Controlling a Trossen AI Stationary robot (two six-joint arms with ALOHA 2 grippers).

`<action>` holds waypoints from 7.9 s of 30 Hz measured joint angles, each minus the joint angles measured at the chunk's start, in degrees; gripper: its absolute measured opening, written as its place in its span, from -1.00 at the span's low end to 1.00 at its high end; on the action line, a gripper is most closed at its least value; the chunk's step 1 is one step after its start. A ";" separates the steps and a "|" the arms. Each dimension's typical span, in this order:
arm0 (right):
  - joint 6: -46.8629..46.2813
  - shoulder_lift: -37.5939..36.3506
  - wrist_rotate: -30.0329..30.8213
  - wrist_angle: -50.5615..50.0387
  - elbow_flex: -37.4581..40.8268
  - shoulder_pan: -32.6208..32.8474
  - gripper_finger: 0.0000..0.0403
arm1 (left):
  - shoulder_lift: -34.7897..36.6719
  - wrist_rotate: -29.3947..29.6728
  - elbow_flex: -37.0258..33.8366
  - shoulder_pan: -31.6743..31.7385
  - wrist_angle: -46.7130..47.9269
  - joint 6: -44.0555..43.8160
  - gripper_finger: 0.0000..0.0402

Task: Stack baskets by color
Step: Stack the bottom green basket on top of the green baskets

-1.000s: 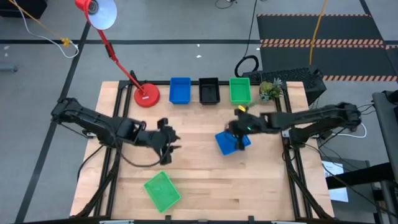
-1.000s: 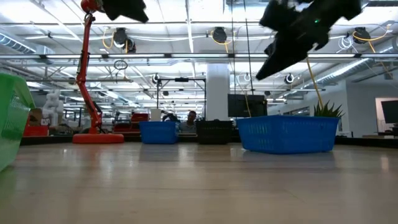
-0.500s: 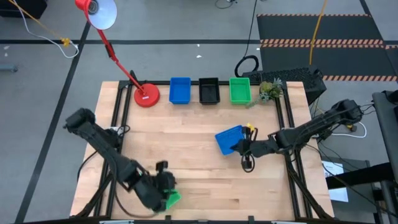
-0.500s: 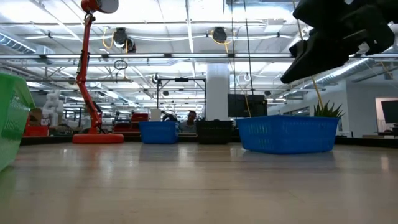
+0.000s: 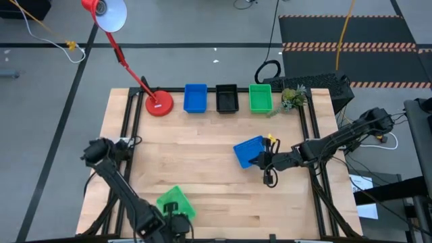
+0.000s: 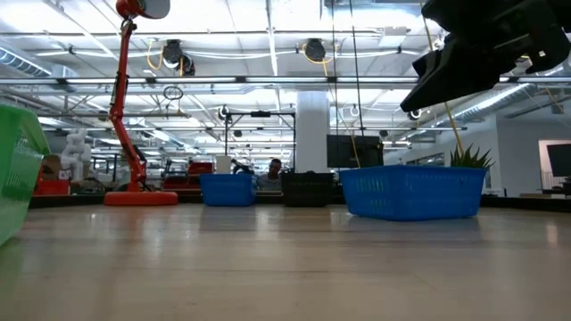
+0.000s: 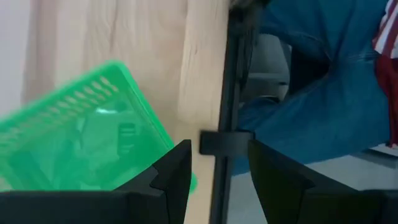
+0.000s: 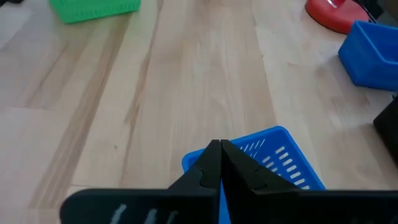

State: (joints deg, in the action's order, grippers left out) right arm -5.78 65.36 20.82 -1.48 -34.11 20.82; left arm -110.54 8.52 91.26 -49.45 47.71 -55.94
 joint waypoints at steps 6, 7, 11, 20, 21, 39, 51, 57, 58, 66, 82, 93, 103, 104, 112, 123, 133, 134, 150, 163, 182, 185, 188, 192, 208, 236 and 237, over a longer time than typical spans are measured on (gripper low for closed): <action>2.60 0.00 0.04 1.48 0.00 -0.01 -1.00 | -2.37 1.01 -0.04 -0.68 0.23 -5.67 -0.05; 2.87 0.00 0.04 1.54 0.00 -0.02 -1.00 | -2.52 1.75 -0.04 -0.68 0.10 -5.83 0.00; 3.50 0.00 0.04 1.50 0.00 -0.07 -1.00 | -2.77 5.28 -0.04 -0.83 -0.03 -9.13 0.20; 4.35 0.00 0.07 1.49 0.00 -0.09 -1.00 | -4.73 5.50 -0.42 -1.25 2.28 -11.62 0.41; 4.34 0.00 0.09 1.46 0.00 -0.09 -1.00 | -4.84 5.63 -0.56 -1.21 3.94 -12.16 0.39; 3.40 0.02 0.09 3.89 -0.02 -0.09 -1.00 | -6.50 0.50 -2.80 -0.40 10.43 -8.34 -0.88; 4.68 9.07 8.21 2.13 -14.13 4.35 -1.00 | 0.31 10.27 0.35 10.59 29.42 8.43 -0.95; 13.82 16.56 9.46 -0.44 -27.45 6.85 -0.88 | 3.99 19.28 0.33 20.02 28.63 23.40 -0.97; 14.84 17.39 9.44 -0.66 -29.02 6.87 -0.85 | 4.35 20.38 0.33 21.54 28.30 25.64 -0.96; 20.89 20.88 13.23 -0.55 -34.47 3.96 -0.60 | 6.43 21.08 0.34 30.85 23.78 38.86 -0.97; 18.26 23.63 13.14 -2.20 -32.98 -1.63 -0.37 | 6.45 20.02 4.02 31.32 17.31 46.74 -0.94; 16.81 23.61 9.80 -4.57 -32.98 -2.33 -0.38 | 6.45 20.09 4.02 31.37 11.42 50.50 -0.90; 15.99 23.61 10.36 -8.32 -32.98 -3.26 -0.85 | 6.38 21.04 4.00 31.30 9.84 51.37 -0.87; 16.08 23.61 10.36 -8.80 -32.98 -3.31 -0.90 | 6.38 21.21 4.00 31.27 9.57 51.53 -0.87; 16.11 23.58 10.43 -10.07 -32.98 -3.33 -0.88 | 6.38 21.43 4.00 30.91 7.81 54.34 -0.97; 16.39 23.36 10.69 -10.11 -32.96 -3.41 -0.98 | 6.38 21.94 4.00 30.50 4.43 52.62 -0.44; 15.52 23.26 10.94 -13.13 -32.89 -4.08 -0.99 | 7.36 33.95 4.02 26.63 5.13 50.25 0.30; 15.48 23.26 10.91 -13.59 -32.89 -4.27 -0.99 | 7.58 34.77 4.09 26.30 5.23 50.23 0.37; 15.41 21.99 10.42 -23.82 -32.92 -4.39 -0.99 | 18.03 43.39 1.62 20.46 31.04 19.75 0.34; 22.33 10.20 8.94 -34.39 -32.94 -11.86 -0.98 | 20.59 40.03 -18.05 14.64 22.96 3.12 0.10; 41.95 -7.58 -4.99 -34.95 -32.96 -39.32 -0.98 | 20.55 38.92 -35.89 14.90 -28.72 30.85 0.06; 41.83 -7.62 -9.10 -35.44 -32.96 -43.77 -0.98 | 20.55 38.92 -35.93 15.39 -28.14 30.79 0.06; 41.82 -7.27 -13.85 -36.31 -32.96 -47.48 -0.98 | 20.55 38.92 -35.93 15.41 -28.14 30.73 0.06; 42.90 -7.09 -16.70 -36.39 -31.92 -50.84 -0.98 | 20.55 36.92 -35.93 15.41 -28.15 30.30 0.06; 57.74 -7.06 -24.20 -22.75 -13.85 -62.54 -0.98 | 20.55 35.97 -35.93 15.34 -28.14 29.87 0.07; 57.92 3.09 -31.50 -20.93 -10.75 -70.39 -0.98 | 20.55 35.94 -35.93 15.34 -27.64 31.90 0.07; 57.92 3.28 -31.50 -20.86 -10.75 -70.61 -0.97 | 20.55 35.94 -35.93 15.34 -27.66 32.11 0.06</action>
State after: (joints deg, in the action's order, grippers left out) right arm 52.14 68.64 -10.68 -22.35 -44.86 -49.79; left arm -90.00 44.47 55.33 -34.11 20.05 -23.83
